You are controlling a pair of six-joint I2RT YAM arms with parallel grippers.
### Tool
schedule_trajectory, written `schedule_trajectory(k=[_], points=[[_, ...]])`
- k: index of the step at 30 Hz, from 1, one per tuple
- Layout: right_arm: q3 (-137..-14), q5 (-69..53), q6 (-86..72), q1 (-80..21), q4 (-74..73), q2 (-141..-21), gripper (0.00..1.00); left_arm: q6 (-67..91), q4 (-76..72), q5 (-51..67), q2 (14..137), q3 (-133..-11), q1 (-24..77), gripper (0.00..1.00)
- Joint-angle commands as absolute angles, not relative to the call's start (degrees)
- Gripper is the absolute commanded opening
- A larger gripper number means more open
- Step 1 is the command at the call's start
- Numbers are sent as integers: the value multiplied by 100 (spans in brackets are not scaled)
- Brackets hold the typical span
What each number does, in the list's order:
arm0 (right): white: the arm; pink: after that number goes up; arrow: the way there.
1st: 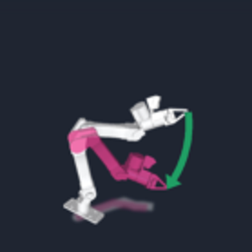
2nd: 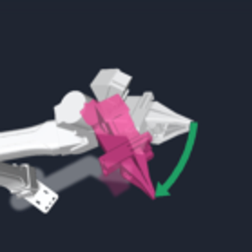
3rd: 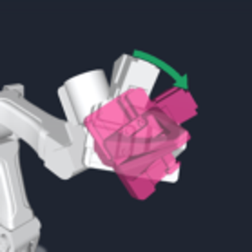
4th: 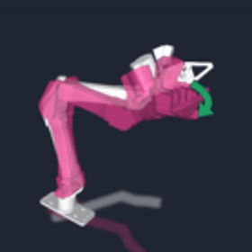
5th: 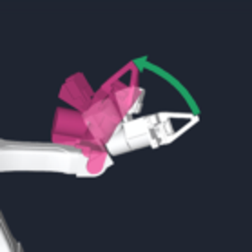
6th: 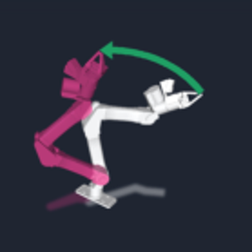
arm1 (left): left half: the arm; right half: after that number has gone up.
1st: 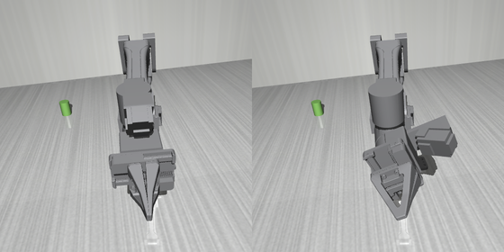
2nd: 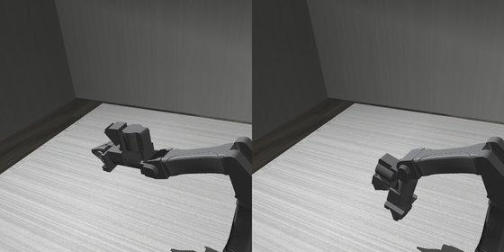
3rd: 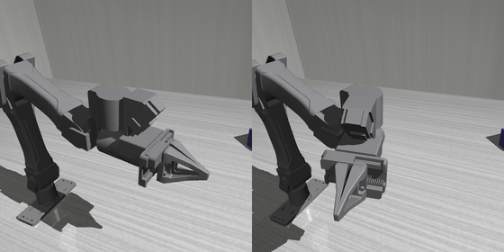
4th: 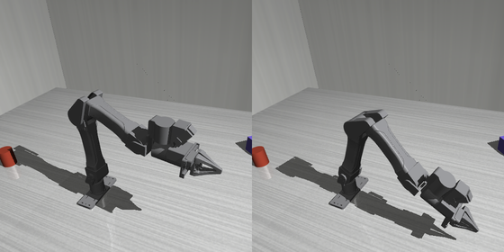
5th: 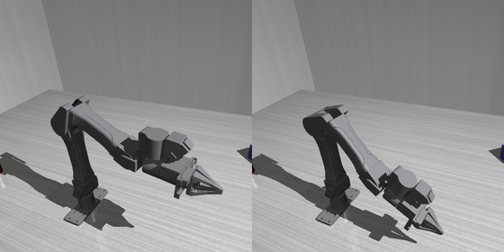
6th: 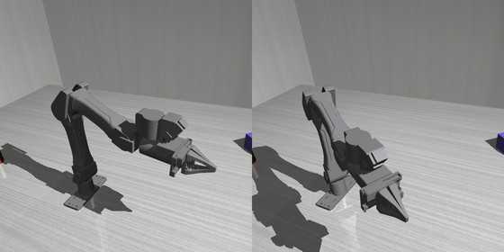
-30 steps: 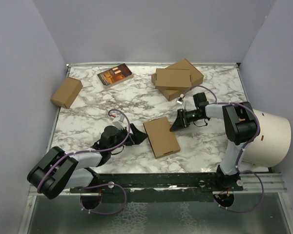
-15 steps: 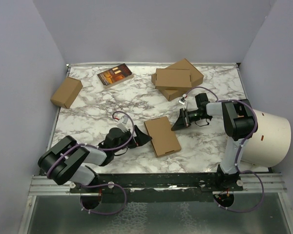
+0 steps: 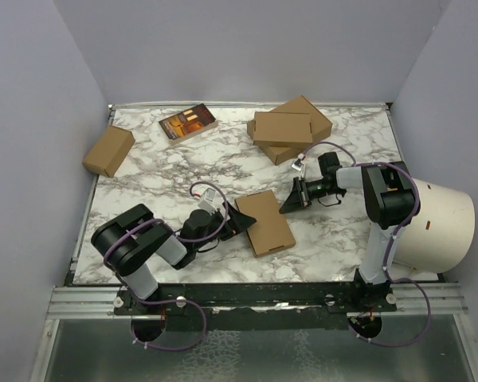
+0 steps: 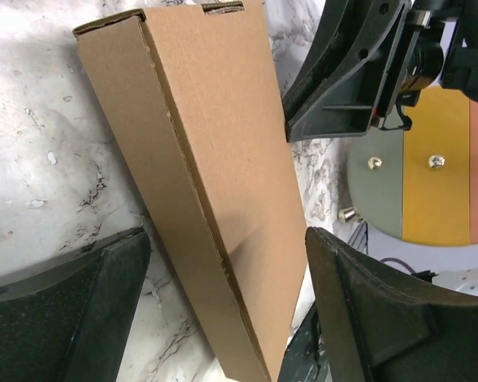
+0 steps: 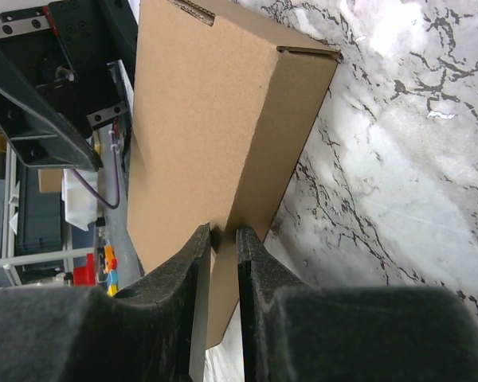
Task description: Fold the paper box
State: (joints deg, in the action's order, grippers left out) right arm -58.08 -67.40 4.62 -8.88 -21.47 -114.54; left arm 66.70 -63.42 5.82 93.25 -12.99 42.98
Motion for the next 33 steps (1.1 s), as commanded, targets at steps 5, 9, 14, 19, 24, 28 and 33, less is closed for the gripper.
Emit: schedule_trajectory(k=[5,9,14,19,24,28,33], points=[[-5832,-6140,695,-819,-2202,-11718,17,7184,-7273,288,10107,-1268,4421,72],[-5845,-6186,704,-822,-2201,-11718,17,7166,-7486,253,10307,-1330,4435,56],[-5873,-6272,768,-823,-2248,-11658,19,7121,-7708,296,10498,-1362,4433,41],[-6032,-6459,1078,-824,-2504,-11461,31,6952,-7772,293,10372,-1264,4423,30],[-6093,-6363,1463,-826,-2698,-10952,52,6562,-7039,187,9661,-1121,4305,24],[-6108,-6296,1665,-826,-2763,-10553,57,6208,-5795,145,8629,-1079,4073,21],[-6099,-6317,1755,-826,-2778,-10204,57,5496,-3627,279,7260,-1318,3445,18]])
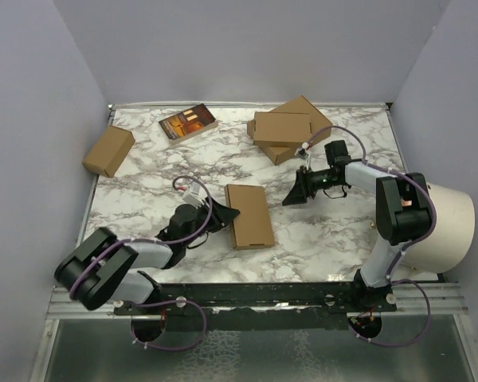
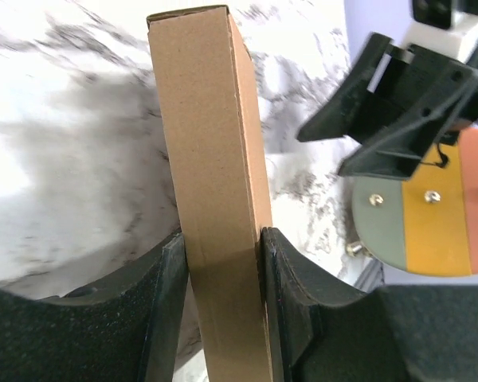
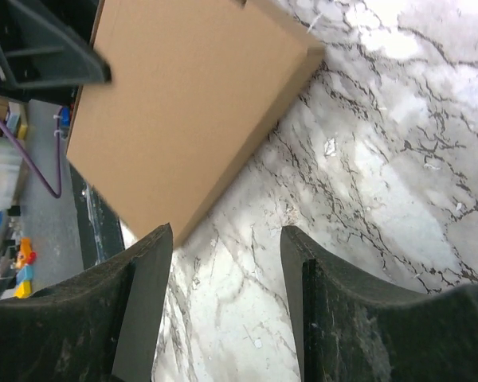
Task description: Fold the paper box
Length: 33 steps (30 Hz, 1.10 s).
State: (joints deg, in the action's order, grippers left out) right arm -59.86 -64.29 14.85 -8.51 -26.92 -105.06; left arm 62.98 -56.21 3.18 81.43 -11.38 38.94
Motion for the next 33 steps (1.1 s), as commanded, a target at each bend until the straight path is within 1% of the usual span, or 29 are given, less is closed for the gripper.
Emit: schedule_trajectory(k=[1,4,7,12,17,19,25,28,33], points=[[-6107,-6300,1765,-822,-2777,-10165,57,5287,-3124,326,7026,-1479,3282,18],[-6125,-6286,1783,-826,-2805,-10098,57,4591,-1714,455,6425,-1992,2846,16],[-6135,-6295,1784,-820,-2816,-10018,57,3884,-482,465,6298,-2644,2581,14],[-6135,-6308,1784,-818,-2821,-9884,57,2889,953,110,6603,-3748,2453,12],[-6143,-6334,1800,-826,-2839,-9838,57,1916,2185,-568,7312,-5154,2476,8],[-6161,-6345,1819,-826,-2855,-9841,57,1620,2645,-914,7722,-5875,2606,8],[-6179,-6336,1840,-826,-2892,-9802,57,1107,3453,-1895,8929,-7478,3397,7],[-6191,-6331,1881,-823,-2913,-9775,57,993,3739,-2392,9588,-8057,3822,7],[-6223,-6324,1942,-806,-2979,-9755,57,1009,3835,-3055,10499,-8458,4334,7]])
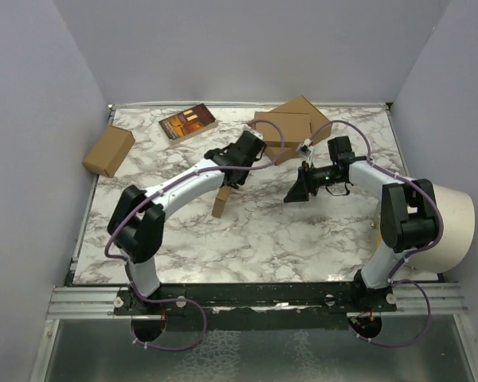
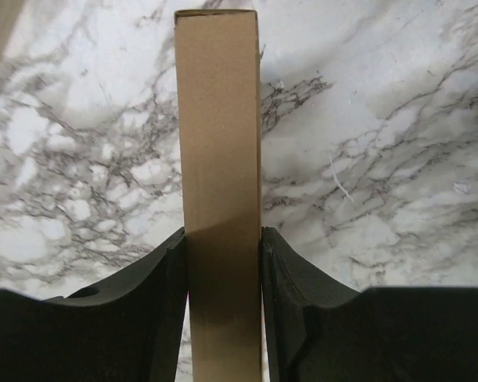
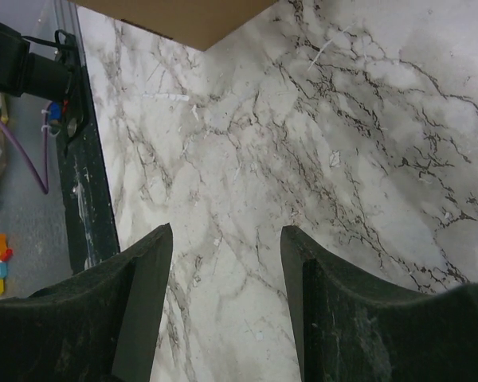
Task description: Fold the paper box
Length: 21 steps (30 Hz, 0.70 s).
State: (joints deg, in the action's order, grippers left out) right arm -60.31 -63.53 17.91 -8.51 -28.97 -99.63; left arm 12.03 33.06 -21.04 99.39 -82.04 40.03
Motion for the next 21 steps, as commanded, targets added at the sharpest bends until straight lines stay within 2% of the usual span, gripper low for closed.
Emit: schedule_trajectory(k=[1,4,6,13,18,21], points=[[-6222,-6320,1948,-808,-2979,-9746,57,1014,3861,-3197,10643,-8520,4415,7],[-6214,-6309,1945,-785,-2979,-9731,57,1004,3881,-3424,10917,-8648,4599,11],[-6214,-6281,1959,-774,-2980,-9730,57,989,3821,-3358,10983,-8682,4691,19],[-6205,-6249,1886,-697,-2963,-9835,57,993,3619,-3146,11013,-8623,4854,60],[-6181,-6220,1846,-694,-2938,-9910,57,950,3464,-2744,10936,-8500,4912,97],[-6172,-6175,1838,-694,-2933,-9935,57,906,3213,-2125,10736,-8268,4935,99]])
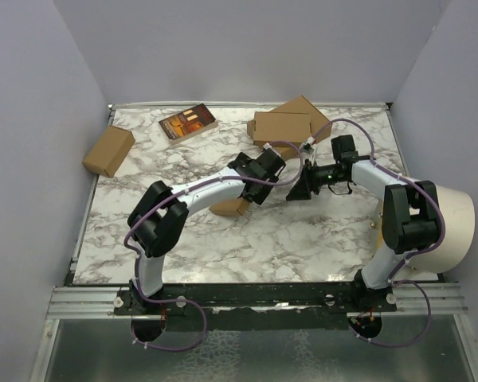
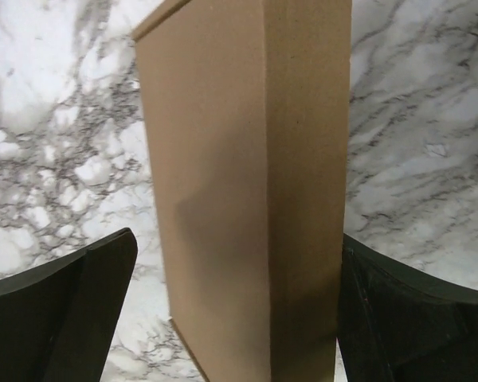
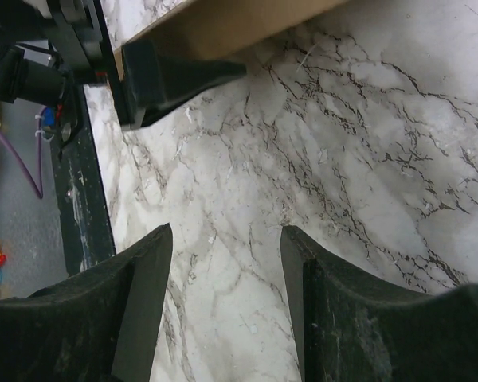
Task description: Fold the paper box
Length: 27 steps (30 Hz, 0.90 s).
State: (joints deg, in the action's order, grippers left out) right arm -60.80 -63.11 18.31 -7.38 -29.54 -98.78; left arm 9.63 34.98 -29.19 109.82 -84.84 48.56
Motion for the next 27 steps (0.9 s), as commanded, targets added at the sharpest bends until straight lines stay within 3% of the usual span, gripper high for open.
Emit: schedule_trajectory(k=[1,13,17,19,23,25,27], points=[[-6170,-6171,1834,-690,-2928,-9942,57,898,3159,-1928,10667,-8203,4943,99],[-6081,-6410,1988,-694,-2894,-10006,56,1166,1852,-15,9197,-6913,4523,99],[-5925,-6602,1970,-787,-2662,-10127,27,1849,569,972,8379,-5749,3426,98],[-5843,-6598,1860,-918,-2474,-10238,17,2335,-225,1188,8058,-5094,2848,89],[-5480,-6507,1042,-1234,-1390,-10315,3,2964,-1134,1426,7798,-4142,2016,51],[-5229,-6437,259,-1356,-678,-10319,1,3111,-1395,1458,7875,-3901,1730,43],[-5042,-6102,-461,-1507,-142,-10318,1,3196,-1575,1543,8048,-3782,1480,28]])
